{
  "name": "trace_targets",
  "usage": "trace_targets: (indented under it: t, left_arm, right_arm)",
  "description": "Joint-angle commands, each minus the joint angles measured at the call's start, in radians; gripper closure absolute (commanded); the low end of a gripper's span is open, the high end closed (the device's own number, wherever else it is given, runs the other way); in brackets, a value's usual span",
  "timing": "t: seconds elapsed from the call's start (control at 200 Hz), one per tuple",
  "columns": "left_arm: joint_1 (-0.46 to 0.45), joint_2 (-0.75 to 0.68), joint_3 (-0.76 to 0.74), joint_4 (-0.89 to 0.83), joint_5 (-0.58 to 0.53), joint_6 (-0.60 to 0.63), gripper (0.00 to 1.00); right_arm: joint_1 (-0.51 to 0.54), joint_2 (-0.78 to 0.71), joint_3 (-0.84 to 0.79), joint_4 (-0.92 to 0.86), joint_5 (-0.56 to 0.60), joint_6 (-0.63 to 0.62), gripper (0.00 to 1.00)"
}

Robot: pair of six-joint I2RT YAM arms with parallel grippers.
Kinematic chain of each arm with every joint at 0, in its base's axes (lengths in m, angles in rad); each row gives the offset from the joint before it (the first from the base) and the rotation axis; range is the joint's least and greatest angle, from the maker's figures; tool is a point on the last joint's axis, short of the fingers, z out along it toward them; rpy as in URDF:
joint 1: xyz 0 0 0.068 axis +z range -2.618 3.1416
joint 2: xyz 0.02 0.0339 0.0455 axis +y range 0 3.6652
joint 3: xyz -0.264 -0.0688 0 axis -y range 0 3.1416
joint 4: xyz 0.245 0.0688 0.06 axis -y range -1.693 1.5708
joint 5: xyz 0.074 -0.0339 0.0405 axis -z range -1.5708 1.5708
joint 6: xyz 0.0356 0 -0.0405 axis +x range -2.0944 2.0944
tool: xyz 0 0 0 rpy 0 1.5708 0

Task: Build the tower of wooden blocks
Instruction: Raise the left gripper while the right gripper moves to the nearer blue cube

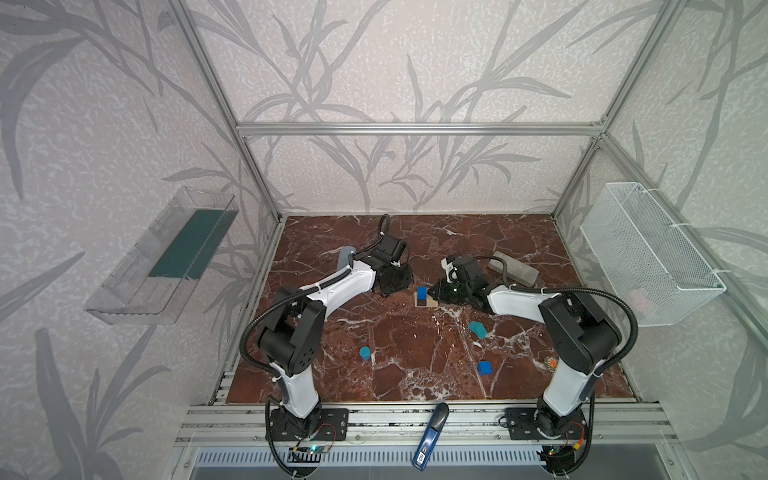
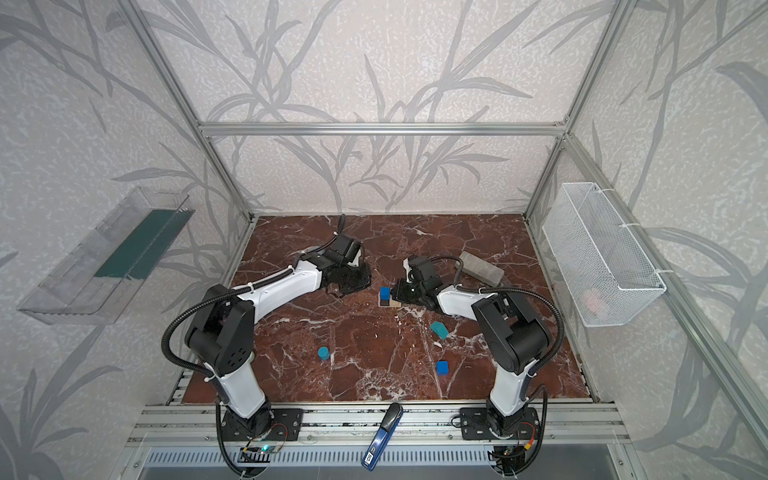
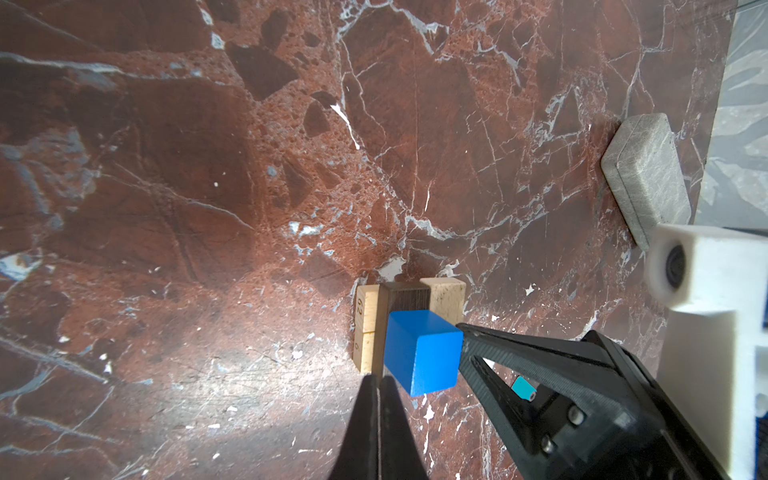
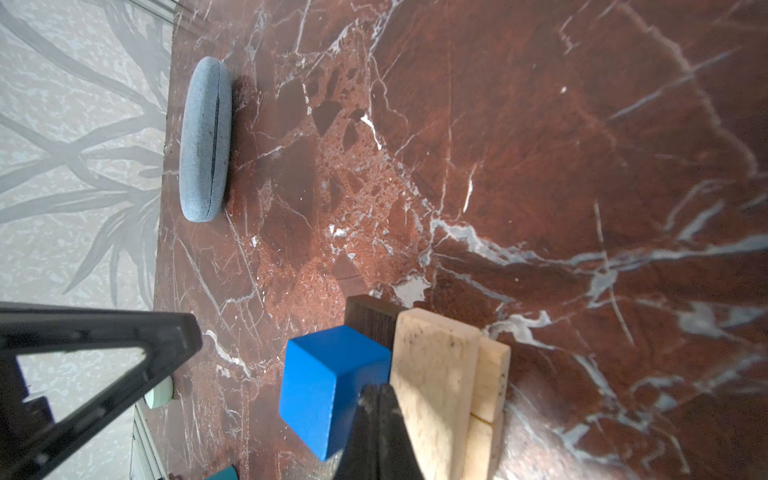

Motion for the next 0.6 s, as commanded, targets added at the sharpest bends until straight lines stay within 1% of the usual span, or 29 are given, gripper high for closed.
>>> trace_targets:
  t: [0.0, 0.045, 0.185, 0.28, 0.31, 0.49, 0.595]
  left_arm:
    - [0.004, -0.044, -0.013, 0.017, 0.001, 0.011, 1.00]
    - [0.003, -0.050, -0.015, 0.021, 0.002, 0.014, 1.00]
    - [0.004, -0.078, -0.031, 0.037, -0.003, 0.038, 1.00]
    - [0.009, -0.104, -0.040, 0.038, -0.004, 0.062, 1.00]
    - [0.012, -0.112, -0.045, 0.040, -0.008, 0.067, 1.00]
    - [0.023, -0.164, -0.096, 0.066, -0.008, 0.075, 1.00]
    - [0.033, -0.206, -0.138, 0.082, -0.017, 0.081, 1.00]
  right_arm:
    - [0.005, -0.071, 0.001, -0.056, 0.044, -0.019, 1.00]
    - [0.005, -0.085, -0.003, -0.082, 0.058, -0.025, 1.00]
    - [0.007, -0.228, -0.019, -0.190, 0.120, -0.055, 1.00]
    - [0.013, -0.324, -0.008, -0.316, 0.186, -0.081, 1.00]
    - [0.016, -0.353, -0.001, -0.355, 0.204, -0.121, 1.00]
    - [0.038, -0.561, 0.002, -0.609, 0.308, -0.190, 1.00]
    - [0.058, -0.655, 0.011, -0.762, 0.358, -0.219, 0.97]
